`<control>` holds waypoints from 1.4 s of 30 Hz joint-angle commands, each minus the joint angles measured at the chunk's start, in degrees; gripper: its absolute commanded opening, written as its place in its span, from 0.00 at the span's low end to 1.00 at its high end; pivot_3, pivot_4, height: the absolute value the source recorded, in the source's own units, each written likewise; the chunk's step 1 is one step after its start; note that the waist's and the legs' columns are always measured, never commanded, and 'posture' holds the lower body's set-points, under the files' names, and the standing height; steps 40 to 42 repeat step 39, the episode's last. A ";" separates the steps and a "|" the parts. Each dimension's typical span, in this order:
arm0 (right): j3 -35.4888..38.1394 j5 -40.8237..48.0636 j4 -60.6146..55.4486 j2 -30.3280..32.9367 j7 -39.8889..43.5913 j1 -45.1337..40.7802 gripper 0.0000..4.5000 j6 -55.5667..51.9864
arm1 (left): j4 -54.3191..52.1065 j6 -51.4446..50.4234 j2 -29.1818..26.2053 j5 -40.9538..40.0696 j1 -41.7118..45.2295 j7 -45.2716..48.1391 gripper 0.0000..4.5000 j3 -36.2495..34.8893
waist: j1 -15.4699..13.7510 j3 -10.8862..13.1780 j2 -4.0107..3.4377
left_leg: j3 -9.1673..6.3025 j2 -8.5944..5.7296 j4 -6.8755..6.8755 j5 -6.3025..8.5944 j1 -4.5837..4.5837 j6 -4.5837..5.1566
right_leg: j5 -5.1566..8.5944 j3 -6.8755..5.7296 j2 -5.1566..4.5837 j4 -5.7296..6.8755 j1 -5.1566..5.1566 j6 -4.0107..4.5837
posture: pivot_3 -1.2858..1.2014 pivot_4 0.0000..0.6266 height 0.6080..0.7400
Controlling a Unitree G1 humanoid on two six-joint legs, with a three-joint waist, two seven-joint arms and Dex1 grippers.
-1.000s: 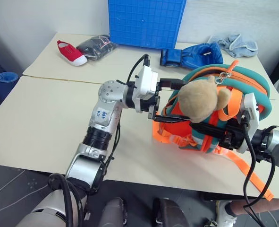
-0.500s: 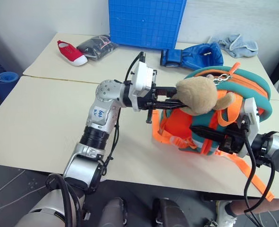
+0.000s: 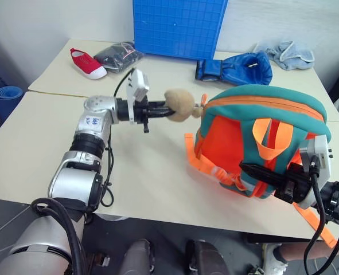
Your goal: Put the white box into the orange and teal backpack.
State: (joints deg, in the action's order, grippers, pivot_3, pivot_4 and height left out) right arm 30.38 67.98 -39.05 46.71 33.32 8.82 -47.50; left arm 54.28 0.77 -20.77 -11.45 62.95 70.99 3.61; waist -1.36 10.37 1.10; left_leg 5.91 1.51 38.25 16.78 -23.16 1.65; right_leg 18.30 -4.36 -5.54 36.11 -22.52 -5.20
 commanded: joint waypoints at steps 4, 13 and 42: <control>1.95 -4.96 0.09 -1.89 0.59 1.69 0.00 5.70 | -3.22 -0.49 4.22 2.93 -9.42 1.38 0.10 3.54 | -0.05 0.00 0.00 | -0.01 -0.03 0.03 0.01 -0.03 0.03 | -0.04 0.03 -0.03 0.00 0.00 -0.07 | 0.52 0.24 1.00; -7.35 -15.13 5.39 -7.90 1.89 -6.44 0.19 14.57 | -19.16 -6.05 -1.53 -1.17 -16.39 3.32 0.42 1.05 | 0.68 -0.03 -0.02 | 0.04 0.05 0.02 -0.02 0.02 -0.02 | -0.03 0.24 -0.06 -0.06 -0.07 -0.05 | 0.52 0.24 1.00; 3.89 -44.60 37.83 -3.47 30.18 12.83 0.99 61.85 | -57.22 -9.16 -26.10 -9.05 -61.30 -1.04 0.94 -16.54 | 1.65 -0.10 -0.22 | 0.06 0.17 -0.84 0.52 1.33 -0.37 | 0.32 0.76 -0.29 -0.21 0.71 0.58 | 0.52 0.24 1.00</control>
